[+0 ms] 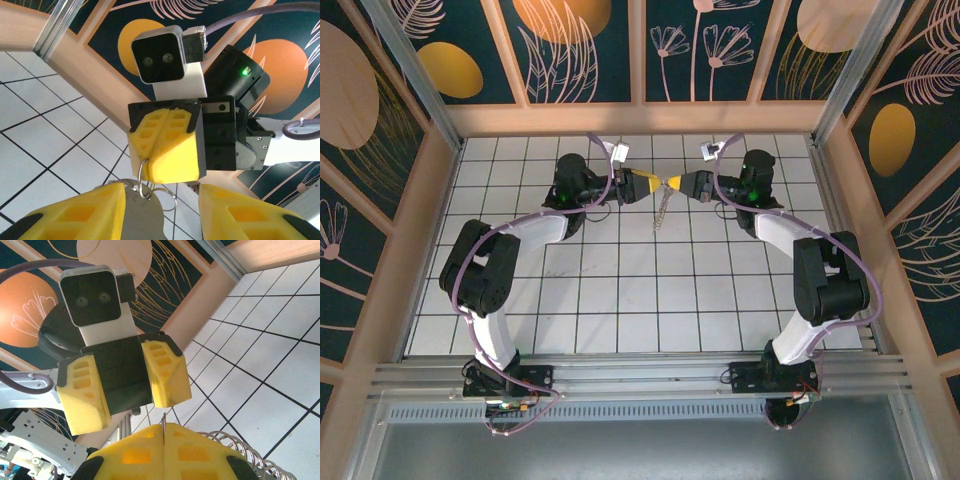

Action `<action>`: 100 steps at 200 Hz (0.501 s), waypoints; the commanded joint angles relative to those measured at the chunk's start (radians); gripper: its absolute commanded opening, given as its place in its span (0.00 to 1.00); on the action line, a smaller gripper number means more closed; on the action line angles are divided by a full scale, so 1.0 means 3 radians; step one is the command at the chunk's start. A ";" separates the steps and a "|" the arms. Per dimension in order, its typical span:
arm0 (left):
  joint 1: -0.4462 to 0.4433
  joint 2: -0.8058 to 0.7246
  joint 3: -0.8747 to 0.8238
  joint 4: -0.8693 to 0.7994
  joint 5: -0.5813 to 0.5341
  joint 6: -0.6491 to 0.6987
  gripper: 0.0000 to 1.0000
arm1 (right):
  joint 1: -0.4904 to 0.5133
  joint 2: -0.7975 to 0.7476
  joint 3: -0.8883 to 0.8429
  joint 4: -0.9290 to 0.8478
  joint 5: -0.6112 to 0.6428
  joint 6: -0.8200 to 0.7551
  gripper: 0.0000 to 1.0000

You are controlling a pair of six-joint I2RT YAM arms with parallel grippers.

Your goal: Put the keys on the keyring

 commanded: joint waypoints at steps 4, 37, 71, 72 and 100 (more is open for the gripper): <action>0.0027 0.0074 -0.0029 0.0292 0.0084 -0.0138 0.42 | 0.0040 0.0002 0.0153 0.0048 -0.0118 -0.0081 0.00; 0.0027 0.0119 -0.0024 0.0407 0.0112 -0.0244 0.42 | 0.0052 -0.0025 0.0184 0.0023 -0.0098 -0.0091 0.00; 0.0027 0.0148 -0.0039 0.0532 0.0153 -0.0338 0.41 | 0.0094 0.0002 0.0232 0.0028 -0.0067 -0.0078 0.00; 0.0027 0.0148 -0.0039 0.0532 0.0154 -0.0337 0.41 | 0.0095 0.0003 0.0237 0.0025 -0.0067 -0.0077 0.00; 0.0030 0.0158 -0.0050 0.0625 0.0171 -0.0402 0.40 | 0.0131 0.0056 0.0287 0.0029 -0.0042 -0.0068 0.00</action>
